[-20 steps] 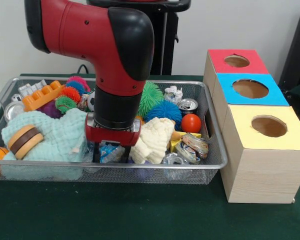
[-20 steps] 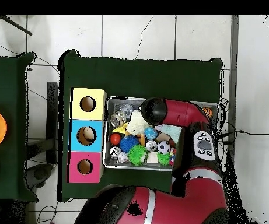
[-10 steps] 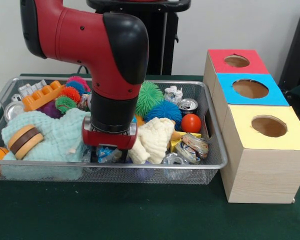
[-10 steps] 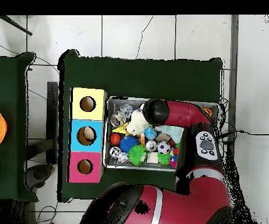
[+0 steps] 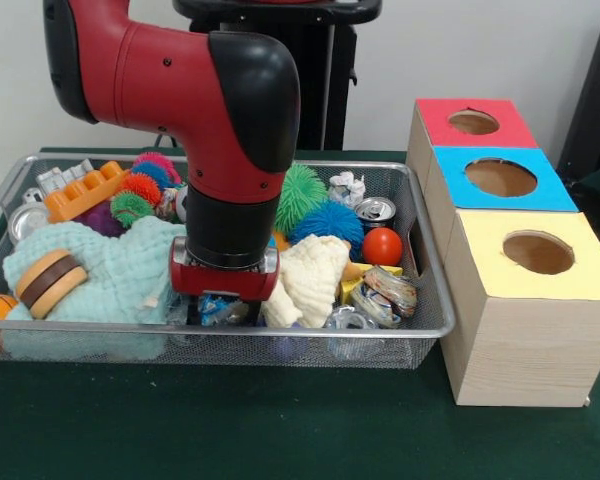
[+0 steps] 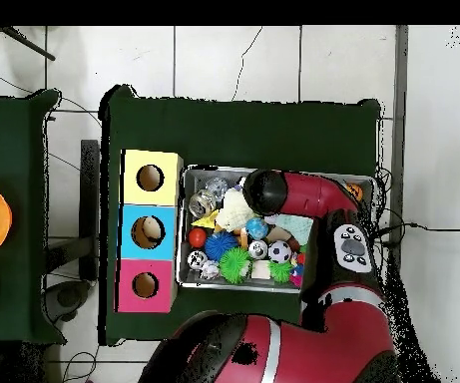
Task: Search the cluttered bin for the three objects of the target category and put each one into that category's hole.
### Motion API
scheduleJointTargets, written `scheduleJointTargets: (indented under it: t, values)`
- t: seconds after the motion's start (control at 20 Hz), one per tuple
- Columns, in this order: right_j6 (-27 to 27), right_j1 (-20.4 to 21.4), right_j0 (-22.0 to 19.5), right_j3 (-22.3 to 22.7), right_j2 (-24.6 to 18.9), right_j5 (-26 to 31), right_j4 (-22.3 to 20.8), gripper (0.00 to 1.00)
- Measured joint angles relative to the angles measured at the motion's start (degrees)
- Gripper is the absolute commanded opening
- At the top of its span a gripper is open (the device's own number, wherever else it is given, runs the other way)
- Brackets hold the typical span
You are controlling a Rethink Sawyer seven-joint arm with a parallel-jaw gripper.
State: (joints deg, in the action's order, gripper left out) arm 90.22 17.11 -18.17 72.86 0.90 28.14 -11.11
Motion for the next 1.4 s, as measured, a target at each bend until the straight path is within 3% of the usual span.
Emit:
scheduleJointTargets:
  t: [0.95,1.4]
  values:
    - [0.0,3.7,1.3,2.5,0.1,0.0,0.0,1.00]
    - [0.0,2.8,2.0,2.3,1.0,0.0,-0.1,1.00]
